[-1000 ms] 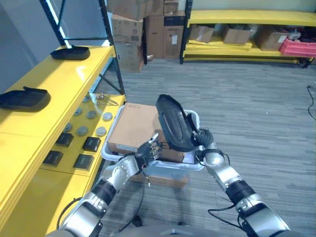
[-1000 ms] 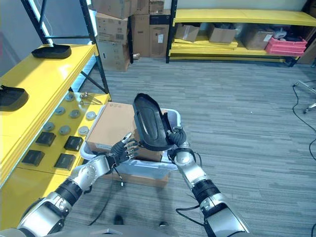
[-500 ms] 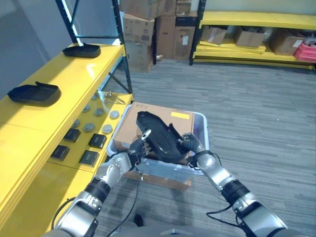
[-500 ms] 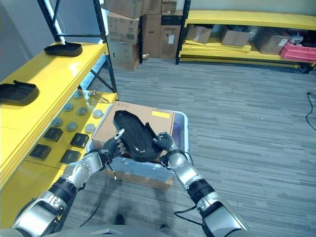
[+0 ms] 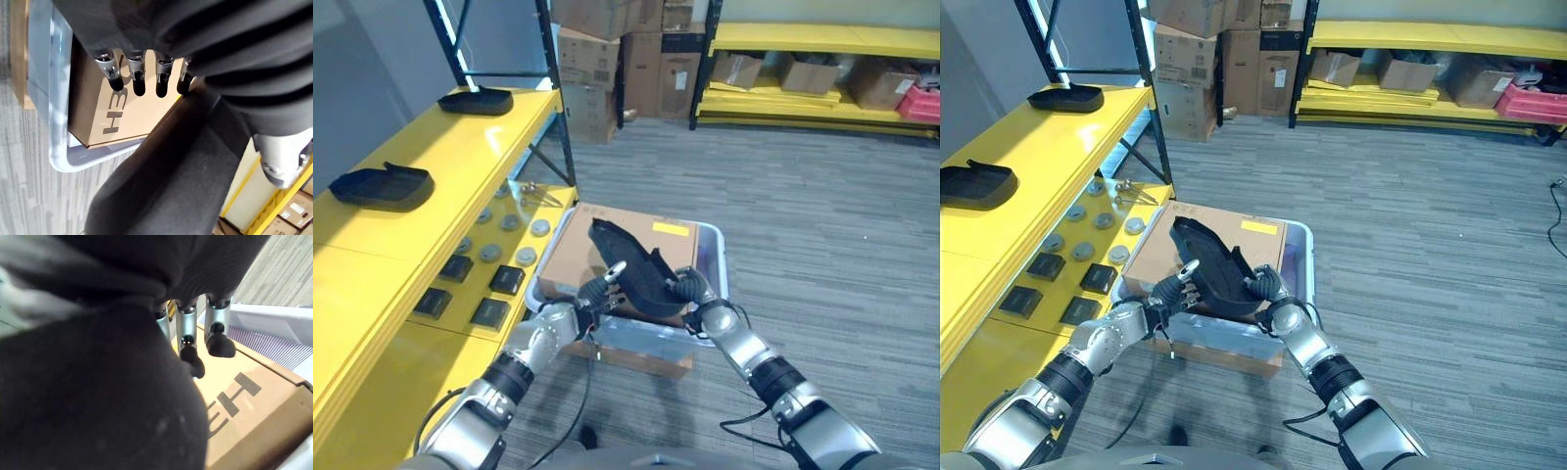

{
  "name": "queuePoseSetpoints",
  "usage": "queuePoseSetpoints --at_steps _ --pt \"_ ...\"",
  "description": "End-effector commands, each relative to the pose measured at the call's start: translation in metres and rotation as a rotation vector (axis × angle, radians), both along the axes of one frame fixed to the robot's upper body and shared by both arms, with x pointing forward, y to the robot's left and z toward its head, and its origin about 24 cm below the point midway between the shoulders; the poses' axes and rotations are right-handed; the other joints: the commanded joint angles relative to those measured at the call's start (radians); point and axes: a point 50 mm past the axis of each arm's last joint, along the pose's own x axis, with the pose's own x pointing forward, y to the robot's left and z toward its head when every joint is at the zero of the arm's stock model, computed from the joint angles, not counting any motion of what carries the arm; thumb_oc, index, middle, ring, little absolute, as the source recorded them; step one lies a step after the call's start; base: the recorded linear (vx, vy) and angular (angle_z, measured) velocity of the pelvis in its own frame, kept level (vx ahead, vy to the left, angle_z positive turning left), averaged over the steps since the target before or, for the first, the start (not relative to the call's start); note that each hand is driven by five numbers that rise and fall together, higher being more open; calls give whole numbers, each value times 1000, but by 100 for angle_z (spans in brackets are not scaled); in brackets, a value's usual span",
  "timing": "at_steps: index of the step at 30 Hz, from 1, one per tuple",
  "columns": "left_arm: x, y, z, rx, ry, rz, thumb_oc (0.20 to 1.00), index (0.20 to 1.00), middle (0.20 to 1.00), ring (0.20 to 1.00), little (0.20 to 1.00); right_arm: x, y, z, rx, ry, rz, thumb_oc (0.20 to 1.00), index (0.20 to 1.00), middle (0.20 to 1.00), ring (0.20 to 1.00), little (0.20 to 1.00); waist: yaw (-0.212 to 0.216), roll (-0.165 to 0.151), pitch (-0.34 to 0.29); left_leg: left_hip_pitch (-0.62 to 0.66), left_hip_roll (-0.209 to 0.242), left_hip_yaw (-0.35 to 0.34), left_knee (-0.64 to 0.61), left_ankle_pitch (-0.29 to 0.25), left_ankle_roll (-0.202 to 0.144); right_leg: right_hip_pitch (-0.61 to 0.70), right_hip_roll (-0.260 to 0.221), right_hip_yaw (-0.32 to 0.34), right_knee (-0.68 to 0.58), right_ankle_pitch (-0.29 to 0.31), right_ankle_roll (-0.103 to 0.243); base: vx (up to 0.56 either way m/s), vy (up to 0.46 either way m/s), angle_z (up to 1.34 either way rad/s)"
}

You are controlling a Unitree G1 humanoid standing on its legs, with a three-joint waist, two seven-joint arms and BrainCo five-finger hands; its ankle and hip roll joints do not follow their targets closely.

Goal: Move parts from the plastic box to the shelf.

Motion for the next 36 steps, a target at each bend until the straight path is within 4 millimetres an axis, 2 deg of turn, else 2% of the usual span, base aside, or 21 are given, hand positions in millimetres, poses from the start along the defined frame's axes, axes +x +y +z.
queuePoseSetpoints --at_steps 1,6,8,13,25,26,27,36 --pt "14 -24 29 56 -194 -136 1000 1000 1000 1000 1000 28 42 41 50 -164 111 200 200 200 200 200 24 -38 -27 -12 27 -8 22 -41 -18 -19 -103 35 0 33 94 0 0 0" --pt "19 -17 31 197 -242 -148 1000 1000 1000 1000 1000 31 42 45 15 -165 126 200 200 200 200 200 26 -35 -28 -8 26 -11 18 -40 -19 -16 -102 35 0 31 96 0 0 0" --pt "21 -15 31 235 -246 -150 1000 1000 1000 1000 1000 33 44 48 -49 -178 162 200 200 200 200 200 30 -35 -29 -4 25 -15 17 -41 -19 -12 -101 34 -1 31 96 0 0 0" --pt "23 -17 29 251 -221 -148 1000 1000 1000 1000 1000 40 52 56 -195 -220 238 200 200 200 200 200 40 -34 -32 -4 22 -24 16 -40 -19 -10 -101 31 -2 32 97 0 0 0" --pt "15 -14 10 237 -114 -89 1000 1000 1000 1000 1000 39 70 74 -334 -311 367 200 200 200 200 200 50 -38 -25 -7 18 -36 18 -43 -18 -10 -99 29 2 28 96 0 0 0" --pt "16 -12 11 245 -128 -84 859 859 859 859 859 38 71 75 -335 -314 374 200 200 200 200 200 50 -38 -23 -6 18 -36 17 -42 -18 -10 -99 30 1 29 96 0 0 0" --pt "17 -11 12 259 -147 -73 200 200 200 200 200 38 71 76 -323 -309 371 200 200 200 200 200 49 -39 -20 -5 17 -35 15 -42 -18 -10 -98 31 1 29 95 0 0 0" --pt "21 -14 22 239 -205 -49 200 200 200 200 200 35 70 71 -263 -294 352 200 200 200 200 200 47 -39 -12 -1 18 -36 13 -42 -20 -9 -97 31 2 29 95 0 0 0"
